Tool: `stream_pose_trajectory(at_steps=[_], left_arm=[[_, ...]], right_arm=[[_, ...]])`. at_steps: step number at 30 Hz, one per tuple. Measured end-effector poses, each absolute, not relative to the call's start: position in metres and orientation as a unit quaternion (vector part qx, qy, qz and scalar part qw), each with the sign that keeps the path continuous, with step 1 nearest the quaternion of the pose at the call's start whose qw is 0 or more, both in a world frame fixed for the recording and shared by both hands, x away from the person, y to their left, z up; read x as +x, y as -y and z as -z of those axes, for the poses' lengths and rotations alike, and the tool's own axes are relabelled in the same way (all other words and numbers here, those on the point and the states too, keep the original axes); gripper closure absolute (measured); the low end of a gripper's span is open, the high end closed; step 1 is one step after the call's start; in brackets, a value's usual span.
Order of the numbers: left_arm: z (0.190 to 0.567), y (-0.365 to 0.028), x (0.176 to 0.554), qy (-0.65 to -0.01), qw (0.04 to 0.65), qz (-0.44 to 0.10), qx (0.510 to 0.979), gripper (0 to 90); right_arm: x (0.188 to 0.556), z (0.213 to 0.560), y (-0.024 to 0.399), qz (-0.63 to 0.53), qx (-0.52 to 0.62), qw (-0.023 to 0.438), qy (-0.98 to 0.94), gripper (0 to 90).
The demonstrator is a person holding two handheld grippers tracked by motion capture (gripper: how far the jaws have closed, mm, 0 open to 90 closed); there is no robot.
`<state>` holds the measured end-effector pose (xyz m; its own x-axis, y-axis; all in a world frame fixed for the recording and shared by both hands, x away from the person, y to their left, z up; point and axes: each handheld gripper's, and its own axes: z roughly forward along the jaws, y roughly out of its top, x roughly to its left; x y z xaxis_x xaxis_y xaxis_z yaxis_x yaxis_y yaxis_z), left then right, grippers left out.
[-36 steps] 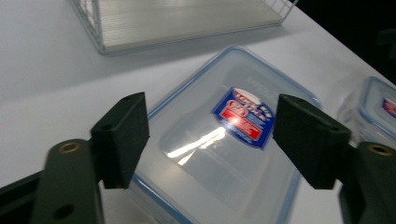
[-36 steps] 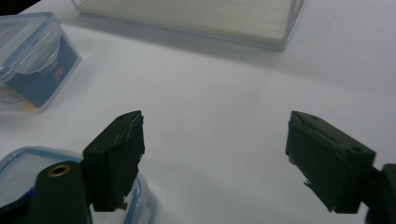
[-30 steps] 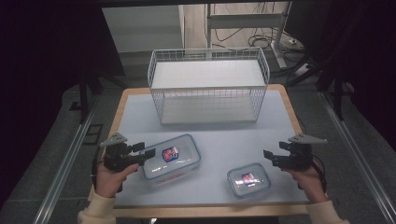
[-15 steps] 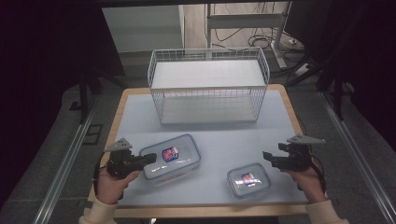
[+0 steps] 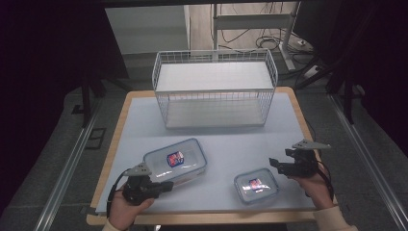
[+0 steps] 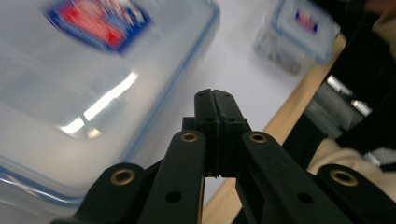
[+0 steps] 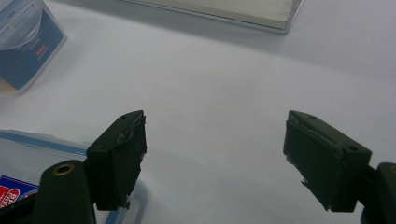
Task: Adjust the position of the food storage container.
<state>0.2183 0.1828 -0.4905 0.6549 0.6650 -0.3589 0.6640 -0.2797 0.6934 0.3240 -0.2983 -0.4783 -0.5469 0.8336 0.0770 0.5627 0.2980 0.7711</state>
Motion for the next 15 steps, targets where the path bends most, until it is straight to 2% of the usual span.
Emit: stream_pose_trajectory(at_steps=[3,6,15], left_arm=[[0.501,-0.179,0.215,-0.418,0.418,0.008,0.806,89.7],[0.506,-0.179,0.213,-0.424,0.396,-0.007,0.815,89.7],[0.516,-0.19,0.221,-0.45,0.384,-0.017,0.806,89.9]], right_arm=[[0.325,0.48,0.298,-0.391,0.444,0.174,-0.788,21.3],[0.325,0.481,0.299,-0.387,0.445,0.178,-0.788,21.3],[0.325,0.48,0.3,-0.385,0.444,0.182,-0.788,21.3]])
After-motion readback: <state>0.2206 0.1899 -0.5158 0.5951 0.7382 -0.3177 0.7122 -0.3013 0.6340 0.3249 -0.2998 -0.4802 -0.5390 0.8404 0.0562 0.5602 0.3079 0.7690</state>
